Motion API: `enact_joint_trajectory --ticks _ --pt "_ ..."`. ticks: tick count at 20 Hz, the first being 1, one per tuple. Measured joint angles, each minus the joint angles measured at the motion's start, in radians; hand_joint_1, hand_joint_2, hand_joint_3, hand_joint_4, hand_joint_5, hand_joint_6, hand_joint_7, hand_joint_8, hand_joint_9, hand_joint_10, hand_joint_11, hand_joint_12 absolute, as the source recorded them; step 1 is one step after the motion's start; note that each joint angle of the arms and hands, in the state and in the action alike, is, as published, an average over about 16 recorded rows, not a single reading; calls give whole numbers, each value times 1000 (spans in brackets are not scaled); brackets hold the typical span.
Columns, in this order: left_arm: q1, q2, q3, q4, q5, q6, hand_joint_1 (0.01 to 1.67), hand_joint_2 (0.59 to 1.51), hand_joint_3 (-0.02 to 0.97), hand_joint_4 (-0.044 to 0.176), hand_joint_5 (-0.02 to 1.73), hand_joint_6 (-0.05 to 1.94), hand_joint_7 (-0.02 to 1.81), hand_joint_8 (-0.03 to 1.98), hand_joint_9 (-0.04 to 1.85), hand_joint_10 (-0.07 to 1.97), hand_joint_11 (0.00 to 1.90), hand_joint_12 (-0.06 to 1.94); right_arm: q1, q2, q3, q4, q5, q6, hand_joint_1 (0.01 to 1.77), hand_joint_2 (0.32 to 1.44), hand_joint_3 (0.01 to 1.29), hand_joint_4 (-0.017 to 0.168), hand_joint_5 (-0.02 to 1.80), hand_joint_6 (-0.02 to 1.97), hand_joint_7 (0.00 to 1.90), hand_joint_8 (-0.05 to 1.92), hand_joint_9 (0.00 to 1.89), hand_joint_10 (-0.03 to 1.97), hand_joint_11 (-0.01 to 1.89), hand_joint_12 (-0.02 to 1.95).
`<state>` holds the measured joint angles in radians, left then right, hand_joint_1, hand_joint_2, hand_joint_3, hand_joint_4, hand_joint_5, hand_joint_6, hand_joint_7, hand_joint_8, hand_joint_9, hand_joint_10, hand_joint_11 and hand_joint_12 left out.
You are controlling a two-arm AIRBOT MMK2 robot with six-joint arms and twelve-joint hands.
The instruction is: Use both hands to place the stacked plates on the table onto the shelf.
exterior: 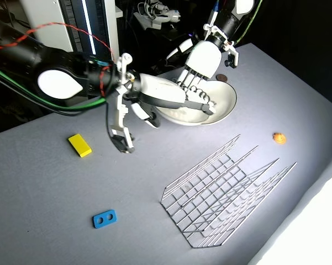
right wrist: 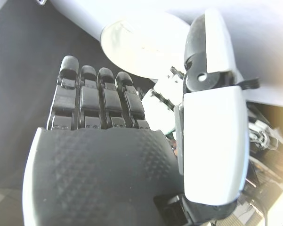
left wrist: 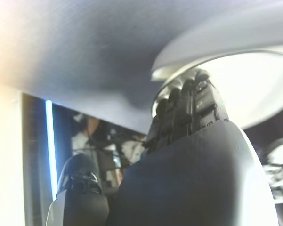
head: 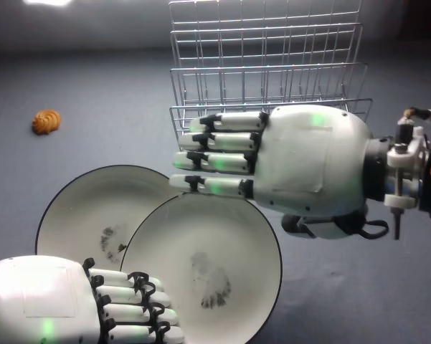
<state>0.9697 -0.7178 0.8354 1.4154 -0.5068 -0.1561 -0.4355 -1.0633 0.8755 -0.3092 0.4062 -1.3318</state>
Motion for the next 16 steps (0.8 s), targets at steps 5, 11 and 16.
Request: enact_joint_trajectory --ticks 5,11,16 --pt "2 -3 4 2 8 1 21 1098 20 0 0 -14 -8 -15 -15 -12 10 -31 45 -31 33 0 -17 -6 1106 964 16 1 52 17 22 14 21 6 13 259" --pt "3 -3 19 -6 30 1 21 1101 20 4 0 -15 -11 -15 -14 -9 9 -36 97 -23 37 0 -38 9 1130 963 16 1 53 18 20 14 21 6 14 219" --pt "4 -3 35 -15 46 0 21 1099 20 6 -1 -13 -12 -15 -14 -9 9 -39 124 -11 37 0 -56 20 1137 963 16 1 49 18 19 13 21 6 13 188"
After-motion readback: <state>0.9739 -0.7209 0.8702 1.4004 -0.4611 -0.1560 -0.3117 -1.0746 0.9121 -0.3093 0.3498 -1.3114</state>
